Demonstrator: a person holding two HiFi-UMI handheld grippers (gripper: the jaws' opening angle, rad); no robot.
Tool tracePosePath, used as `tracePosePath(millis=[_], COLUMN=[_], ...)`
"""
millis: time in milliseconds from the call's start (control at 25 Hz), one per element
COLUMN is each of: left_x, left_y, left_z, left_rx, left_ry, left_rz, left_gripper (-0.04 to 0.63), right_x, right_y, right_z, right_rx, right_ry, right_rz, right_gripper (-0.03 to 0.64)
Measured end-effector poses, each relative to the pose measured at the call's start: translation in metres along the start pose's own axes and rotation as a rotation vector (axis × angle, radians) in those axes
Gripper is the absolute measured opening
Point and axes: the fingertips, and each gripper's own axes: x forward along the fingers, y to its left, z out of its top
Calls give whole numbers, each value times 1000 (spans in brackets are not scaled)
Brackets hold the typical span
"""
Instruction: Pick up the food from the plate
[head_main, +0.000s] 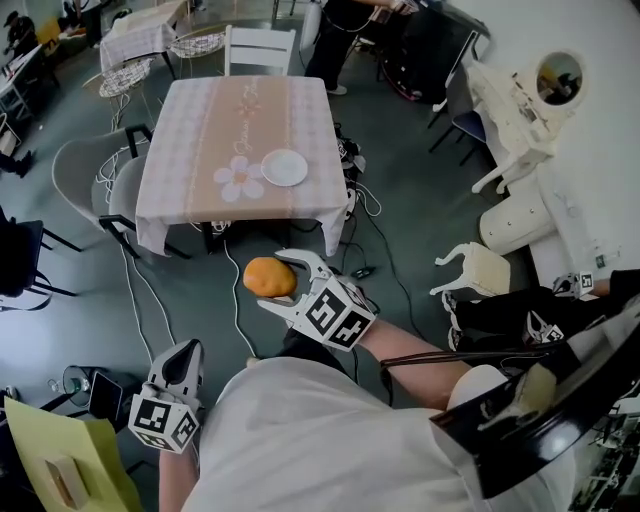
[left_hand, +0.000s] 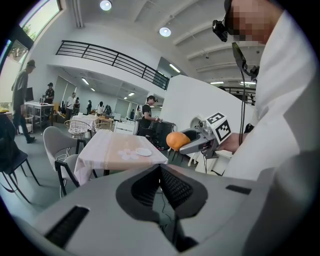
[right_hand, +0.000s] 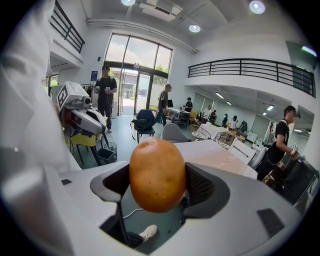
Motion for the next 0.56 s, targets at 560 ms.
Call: tracePosePath(millis=[560], left_x=[31], left_y=[0], left_z=[6], left_rx=[-8], left_ry=[23], left_rz=[-16], left_gripper=[9], right_x=[10], right_y=[-30], right_z=[-21], right_rx=[39], right_ry=[12], right_rz=[-4], right_gripper=[351])
